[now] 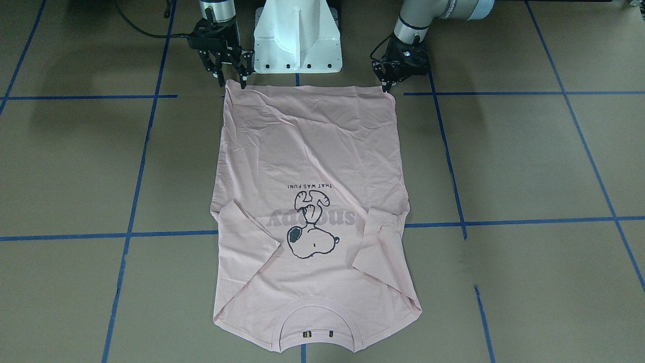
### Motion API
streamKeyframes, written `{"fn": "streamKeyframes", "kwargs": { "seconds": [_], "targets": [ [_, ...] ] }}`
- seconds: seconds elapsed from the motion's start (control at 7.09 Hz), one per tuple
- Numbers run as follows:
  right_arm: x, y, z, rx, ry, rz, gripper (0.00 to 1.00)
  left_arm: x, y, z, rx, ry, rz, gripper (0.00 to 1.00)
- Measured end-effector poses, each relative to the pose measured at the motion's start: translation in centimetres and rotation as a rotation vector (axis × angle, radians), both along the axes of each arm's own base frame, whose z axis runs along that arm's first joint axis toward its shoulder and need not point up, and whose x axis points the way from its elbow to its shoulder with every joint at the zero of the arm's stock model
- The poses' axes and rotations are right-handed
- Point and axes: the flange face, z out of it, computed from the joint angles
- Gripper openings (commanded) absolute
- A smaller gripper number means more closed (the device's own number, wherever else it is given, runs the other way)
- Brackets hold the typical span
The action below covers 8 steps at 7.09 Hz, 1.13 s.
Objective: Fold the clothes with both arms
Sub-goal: 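Close both grippers on the hem corners, adjusting the right grip, then lift the hem with both grippers and fold it toward the collar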
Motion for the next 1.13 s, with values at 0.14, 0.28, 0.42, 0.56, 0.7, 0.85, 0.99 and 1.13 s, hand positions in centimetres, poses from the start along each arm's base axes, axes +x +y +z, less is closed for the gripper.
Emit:
{"fn": "streamKeyframes", "kwargs": {
  "seconds": [0.14, 0.28, 0.42, 0.56, 0.7, 0.85, 0.99, 1.13],
  "targets": [
    [-0.1, 0.3, 0.4, 0.0, 0.006, -0.002, 0.55, 0.0, 0.0, -0.1, 0.0, 0.001, 0.0, 0.0],
    [-0.3, 0.7, 0.9, -0.002, 0.015, 0.0, 0.55, 0.0, -0.1, -0.2, 0.0, 0.003, -0.001, 0.0],
    [-0.7, 1.3, 1.5, -0.006, 0.023, 0.007, 0.55, -0.1, -0.1, -0.3, 0.0, 0.006, -0.001, 0.0],
    [-0.9, 1.8, 2.0, -0.008, 0.03, 0.005, 0.46, -0.2, -0.1, -0.4, 0.0, 0.008, -0.002, 0.0],
    [-1.0, 2.2, 2.3, -0.008, 0.036, 0.001, 0.22, -0.3, -0.1, -0.5, 0.001, 0.011, -0.002, 0.0],
    [-1.2, 2.6, 2.5, -0.011, 0.039, 0.0, 0.17, -0.3, -0.1, -0.6, 0.001, 0.013, -0.002, 0.0],
    [-1.4, 2.9, 2.8, -0.016, 0.043, 0.0, 0.0, -0.4, -0.1, -0.7, 0.001, 0.015, -0.002, 0.0],
    [-1.6, 3.1, 3.1, -0.018, 0.048, -0.001, 0.0, -0.4, -0.1, -0.8, 0.001, 0.016, -0.003, 0.0]
  ]
}}
